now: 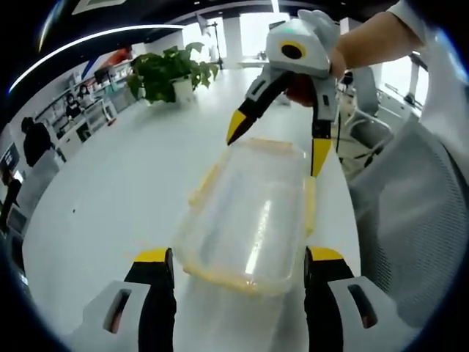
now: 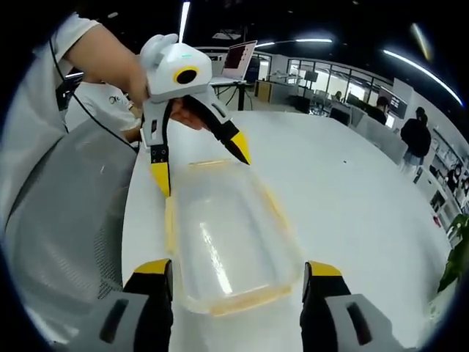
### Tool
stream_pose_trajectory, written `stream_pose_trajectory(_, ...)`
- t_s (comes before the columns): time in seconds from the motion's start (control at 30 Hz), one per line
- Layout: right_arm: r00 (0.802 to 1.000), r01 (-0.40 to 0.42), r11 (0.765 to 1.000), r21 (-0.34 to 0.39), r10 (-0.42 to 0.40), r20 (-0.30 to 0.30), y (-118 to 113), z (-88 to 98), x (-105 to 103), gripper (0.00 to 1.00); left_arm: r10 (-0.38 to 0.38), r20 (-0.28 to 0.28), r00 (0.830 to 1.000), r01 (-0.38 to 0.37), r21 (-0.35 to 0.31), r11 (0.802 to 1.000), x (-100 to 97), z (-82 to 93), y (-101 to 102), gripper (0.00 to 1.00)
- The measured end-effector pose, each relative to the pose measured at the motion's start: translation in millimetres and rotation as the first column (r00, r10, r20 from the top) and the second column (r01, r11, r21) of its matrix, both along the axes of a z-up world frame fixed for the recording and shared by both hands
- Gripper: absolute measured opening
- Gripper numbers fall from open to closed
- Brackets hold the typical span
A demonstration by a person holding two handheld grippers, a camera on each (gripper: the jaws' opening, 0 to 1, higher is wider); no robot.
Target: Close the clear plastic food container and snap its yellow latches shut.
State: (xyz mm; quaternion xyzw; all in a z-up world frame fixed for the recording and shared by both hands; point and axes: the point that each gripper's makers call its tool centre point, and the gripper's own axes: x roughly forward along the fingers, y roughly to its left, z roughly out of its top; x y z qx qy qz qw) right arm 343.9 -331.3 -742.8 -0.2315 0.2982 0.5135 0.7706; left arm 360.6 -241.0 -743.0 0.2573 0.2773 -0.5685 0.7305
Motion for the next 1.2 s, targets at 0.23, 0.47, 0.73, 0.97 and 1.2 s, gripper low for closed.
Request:
stream_pose_trajectory(0.23, 1.000, -0.016, 1.000, -0.002, 0.016, 0.001, 11.8, 0.2, -1.0, 0.71, 0.010, 0.000, 1.000, -0.010, 0.002, 1.000, -2.9, 0.1, 11.4, 0.71)
stream_pose_trajectory(0.47, 0.999, -0.044, 0.999, -0.007, 0.044, 0.006, 30.9, 0.2, -1.0, 0.71, 0.015, 0.020, 1.000, -0.015, 0.006, 1.000, -4.2, 2.3, 27.6, 0.70)
stream_pose_trajectory(0.73, 0.994, -0.108, 0.994, -0.018, 0.108, 0.027, 57.1, 1.7, -2.6, 0.67, 0.052, 0.016, 0.999, -0.052, 0.011, 0.999, -1.4, 1.8, 54.2, 0.67)
stream_pose_trajectory(0.97, 0.994, -0.101, 0.995, -0.004, 0.101, 0.031, 71.9, 2.7, 3.4, 0.67, 0.091, 0.002, 0.996, -0.091, -0.003, 0.996, 1.1, 0.1, 73.3, 0.61)
stream_pose_trajectory(1.2, 0.993, -0.117, 0.993, -0.006, 0.117, 0.023, 83.3, 3.1, 4.8, 0.67, 0.094, -0.004, 0.996, -0.094, -0.003, 0.996, 1.8, 0.9, 84.4, 0.61)
